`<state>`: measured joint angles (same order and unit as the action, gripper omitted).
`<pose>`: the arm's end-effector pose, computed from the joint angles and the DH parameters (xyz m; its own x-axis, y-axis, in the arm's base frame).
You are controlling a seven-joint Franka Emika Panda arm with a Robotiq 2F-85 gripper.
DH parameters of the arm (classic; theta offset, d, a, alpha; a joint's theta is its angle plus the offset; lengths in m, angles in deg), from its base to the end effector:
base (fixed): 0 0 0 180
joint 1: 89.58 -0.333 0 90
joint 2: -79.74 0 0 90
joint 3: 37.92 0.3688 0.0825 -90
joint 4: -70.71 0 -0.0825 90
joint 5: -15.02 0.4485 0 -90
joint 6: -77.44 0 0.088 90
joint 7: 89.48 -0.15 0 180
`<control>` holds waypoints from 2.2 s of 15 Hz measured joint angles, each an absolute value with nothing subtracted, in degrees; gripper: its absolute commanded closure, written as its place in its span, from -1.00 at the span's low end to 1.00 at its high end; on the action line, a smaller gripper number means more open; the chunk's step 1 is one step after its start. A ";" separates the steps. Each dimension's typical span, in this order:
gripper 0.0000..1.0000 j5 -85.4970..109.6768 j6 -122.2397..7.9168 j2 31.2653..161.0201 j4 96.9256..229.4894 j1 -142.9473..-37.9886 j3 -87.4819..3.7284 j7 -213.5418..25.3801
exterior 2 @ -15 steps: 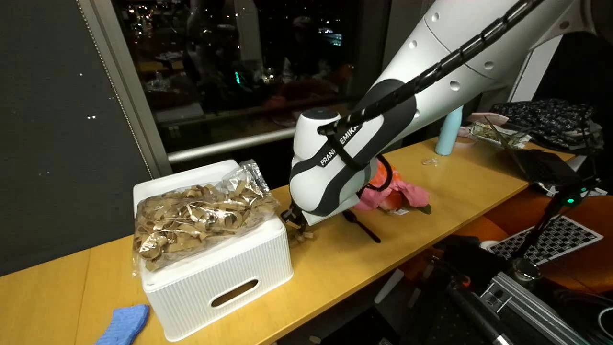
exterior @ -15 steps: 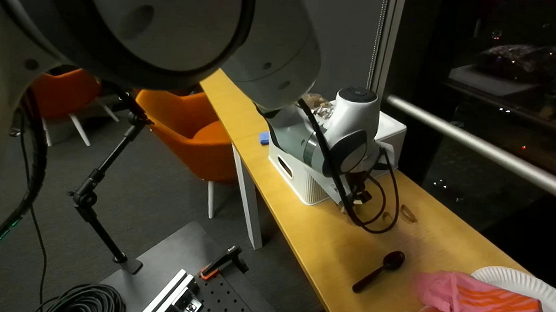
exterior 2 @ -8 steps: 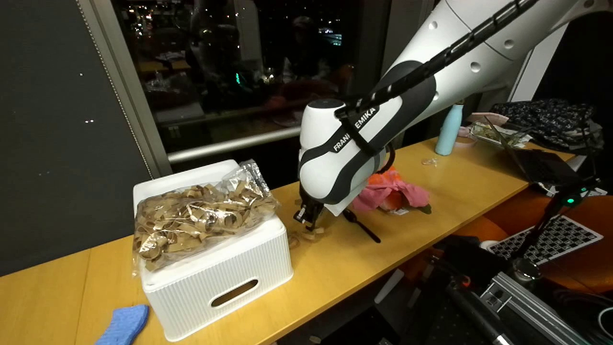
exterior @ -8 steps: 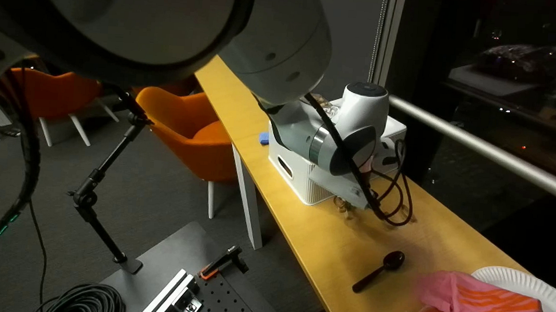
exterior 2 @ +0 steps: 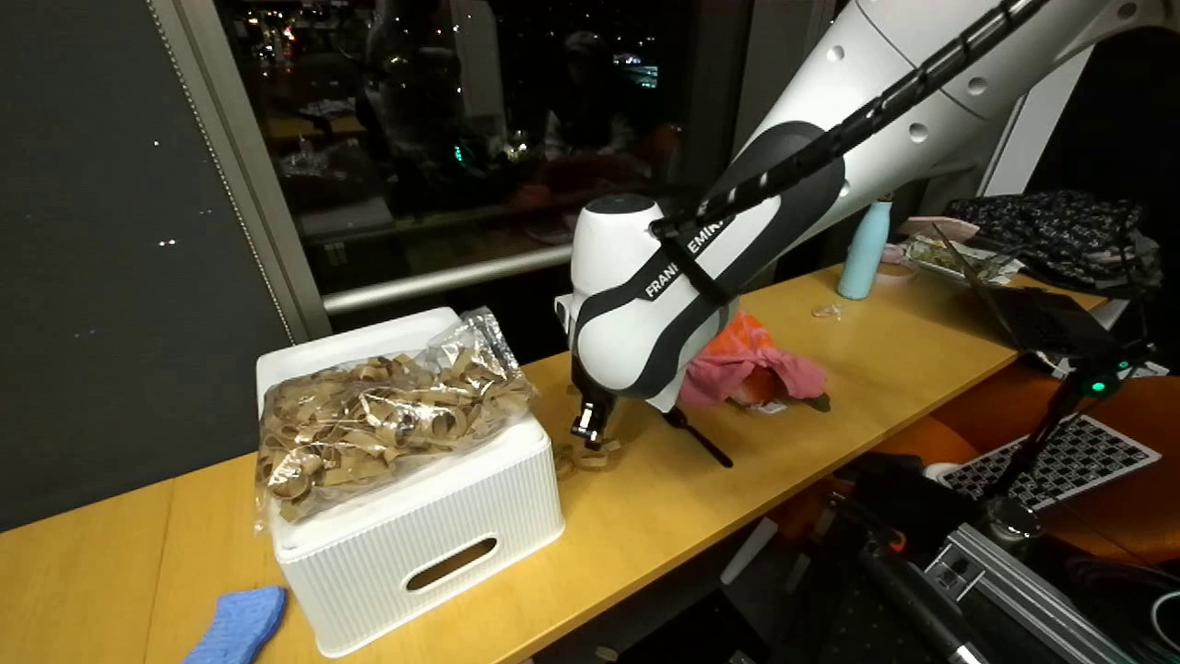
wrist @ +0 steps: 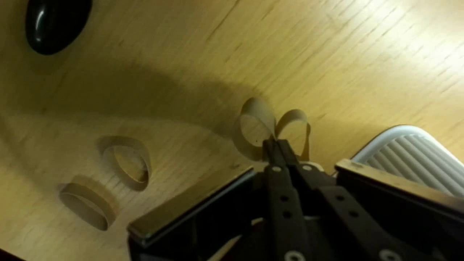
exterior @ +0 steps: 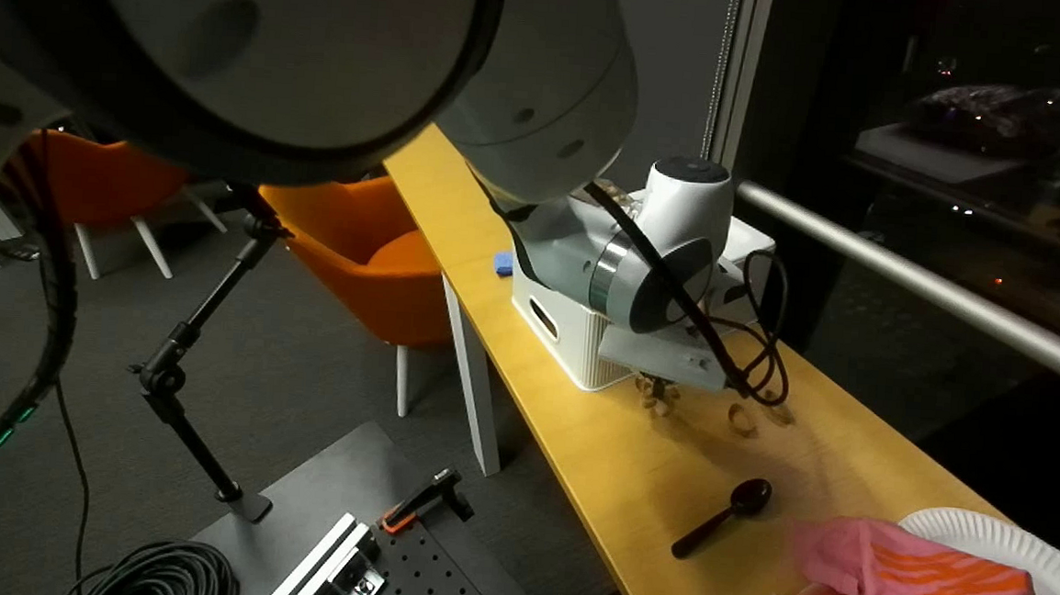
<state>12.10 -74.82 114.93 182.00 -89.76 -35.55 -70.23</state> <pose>0.6985 0.0314 0.1185 0.9101 0.4036 0.0944 0.4018 -0.9149 0.0376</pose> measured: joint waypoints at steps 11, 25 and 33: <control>0.99 7.03 -72.45 118.56 175.53 -89.28 -34.85 -60.96; -0.81 7.06 -72.18 119.44 174.91 -87.62 -31.63 -57.32; -0.70 7.06 -72.18 123.34 172.96 -86.47 -31.44 -56.91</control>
